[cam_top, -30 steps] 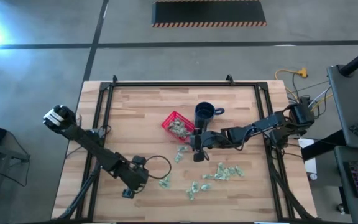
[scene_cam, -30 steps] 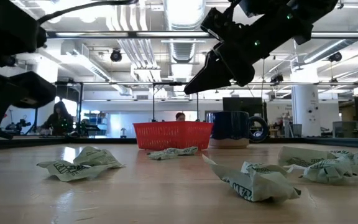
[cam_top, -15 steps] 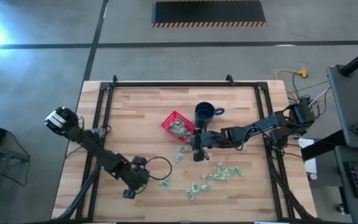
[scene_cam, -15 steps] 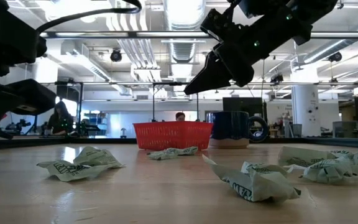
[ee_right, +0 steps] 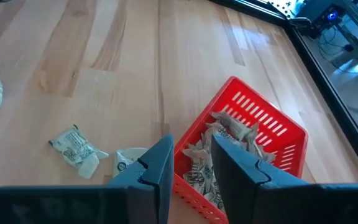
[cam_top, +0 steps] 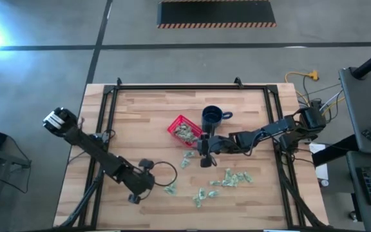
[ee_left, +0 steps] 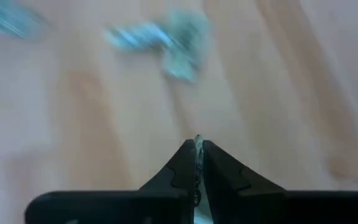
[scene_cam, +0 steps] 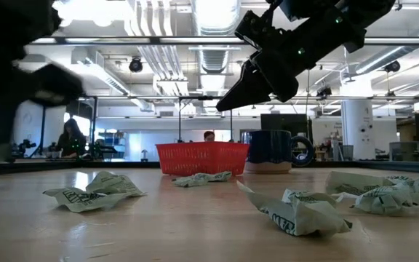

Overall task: Pick and place items into bin
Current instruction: Put the stevia packet into the bin

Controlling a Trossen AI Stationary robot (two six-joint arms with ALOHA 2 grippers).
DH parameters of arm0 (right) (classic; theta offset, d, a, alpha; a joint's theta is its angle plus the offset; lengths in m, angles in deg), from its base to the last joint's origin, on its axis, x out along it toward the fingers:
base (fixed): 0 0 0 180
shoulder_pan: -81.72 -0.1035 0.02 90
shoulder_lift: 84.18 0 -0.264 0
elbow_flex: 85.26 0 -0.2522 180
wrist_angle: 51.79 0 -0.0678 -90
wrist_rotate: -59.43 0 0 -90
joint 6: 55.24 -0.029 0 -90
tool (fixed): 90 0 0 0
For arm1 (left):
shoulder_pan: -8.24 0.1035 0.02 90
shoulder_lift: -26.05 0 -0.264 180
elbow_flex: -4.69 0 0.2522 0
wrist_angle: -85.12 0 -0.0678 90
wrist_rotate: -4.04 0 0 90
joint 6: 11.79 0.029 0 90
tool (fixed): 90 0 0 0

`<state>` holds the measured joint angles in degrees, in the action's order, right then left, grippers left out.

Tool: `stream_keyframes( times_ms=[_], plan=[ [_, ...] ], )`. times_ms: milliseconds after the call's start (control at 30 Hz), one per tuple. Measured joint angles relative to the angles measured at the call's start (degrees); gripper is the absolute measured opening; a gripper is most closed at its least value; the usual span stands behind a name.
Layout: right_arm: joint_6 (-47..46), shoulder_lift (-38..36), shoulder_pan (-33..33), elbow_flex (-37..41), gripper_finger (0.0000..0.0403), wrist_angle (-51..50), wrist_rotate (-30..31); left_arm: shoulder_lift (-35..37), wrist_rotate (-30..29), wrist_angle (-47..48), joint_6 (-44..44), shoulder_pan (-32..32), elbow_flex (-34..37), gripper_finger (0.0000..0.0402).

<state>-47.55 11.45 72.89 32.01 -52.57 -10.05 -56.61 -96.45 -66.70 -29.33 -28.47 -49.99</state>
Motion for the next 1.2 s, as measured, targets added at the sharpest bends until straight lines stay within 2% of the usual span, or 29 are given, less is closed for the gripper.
stream_keyframes(
  times_ms=[200,267,433,567,733,867,1033,1200],
  plan=[
    [-0.2,0.0,-1.2,0.0,0.0095,-0.9,0.0,4.2,-20.2,-2.3,16.4,4.2,0.0,0.0007],
    [-0.2,0.0,-1.9,0.0,0.0093,-1.3,0.0,5.0,-22.9,-4.7,23.1,7.0,0.1,0.0007],
    [-1.4,0.0,-3.8,0.0,0.0093,-3.6,-0.1,4.8,-24.1,-12.9,34.8,16.1,0.3,0.0008],
    [-4.4,0.0,-5.1,0.0,0.0089,-6.4,0.0,2.3,-21.6,-20.0,41.0,24.0,0.4,0.0008],
    [-8.0,0.0,-7.1,0.0,0.0086,-11.3,0.0,-0.5,-12.6,-28.5,43.7,33.0,0.4,0.0008],
    [-10.8,0.0,-8.5,0.0,0.0088,-14.2,0.0,-2.2,-6.4,-29.9,43.5,38.6,-0.2,0.0008],
    [-12.3,0.0,-9.6,0.0,0.0083,-14.8,0.0,-5.5,-1.2,-30.0,43.4,43.4,-1.9,0.0008],
    [-13.1,0.0,-9.8,0.0,0.0078,-15.9,0.0,-7.8,0.4,-30.5,43.3,44.1,-3.3,0.0008]
  ],
)
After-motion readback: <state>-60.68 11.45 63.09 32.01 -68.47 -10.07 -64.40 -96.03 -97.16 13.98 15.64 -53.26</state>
